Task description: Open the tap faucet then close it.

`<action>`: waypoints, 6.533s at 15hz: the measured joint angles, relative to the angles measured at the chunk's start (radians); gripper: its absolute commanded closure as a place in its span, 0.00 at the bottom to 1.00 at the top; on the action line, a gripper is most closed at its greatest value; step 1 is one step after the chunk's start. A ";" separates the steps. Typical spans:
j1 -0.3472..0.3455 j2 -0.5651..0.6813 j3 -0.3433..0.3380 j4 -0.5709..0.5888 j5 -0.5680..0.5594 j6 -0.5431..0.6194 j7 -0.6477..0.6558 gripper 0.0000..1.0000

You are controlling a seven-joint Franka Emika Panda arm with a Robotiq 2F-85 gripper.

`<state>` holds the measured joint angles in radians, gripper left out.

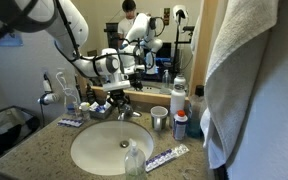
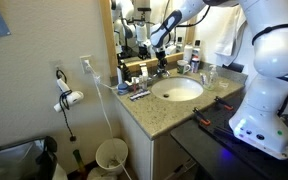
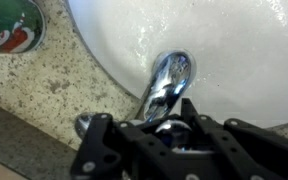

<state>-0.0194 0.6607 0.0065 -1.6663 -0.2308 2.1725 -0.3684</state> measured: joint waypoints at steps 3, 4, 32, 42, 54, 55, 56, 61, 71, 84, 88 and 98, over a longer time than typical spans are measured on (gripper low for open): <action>-0.001 0.001 0.000 0.003 0.002 -0.003 0.000 0.98; -0.003 0.001 0.001 0.004 0.007 -0.003 0.000 0.98; -0.100 -0.057 0.058 0.010 0.250 -0.073 0.029 0.00; -0.100 -0.081 0.047 -0.008 0.253 -0.069 0.090 0.34; -0.100 -0.083 0.014 -0.004 0.252 -0.048 0.103 0.93; -0.100 -0.083 0.014 -0.004 0.252 -0.048 0.103 0.93; -0.100 -0.083 0.014 -0.004 0.252 -0.048 0.103 0.93; -0.101 -0.077 0.011 -0.004 0.253 -0.055 0.120 0.93; -0.107 -0.067 -0.002 -0.004 0.291 -0.063 0.136 0.93; -0.130 -0.049 -0.003 0.016 0.344 -0.093 0.138 0.93; -0.131 -0.044 -0.003 0.025 0.346 -0.112 0.139 0.38; -0.126 -0.052 -0.018 -0.012 0.345 -0.157 0.141 0.00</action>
<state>-0.1454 0.6084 -0.0110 -1.6786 0.1137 2.0153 -0.2274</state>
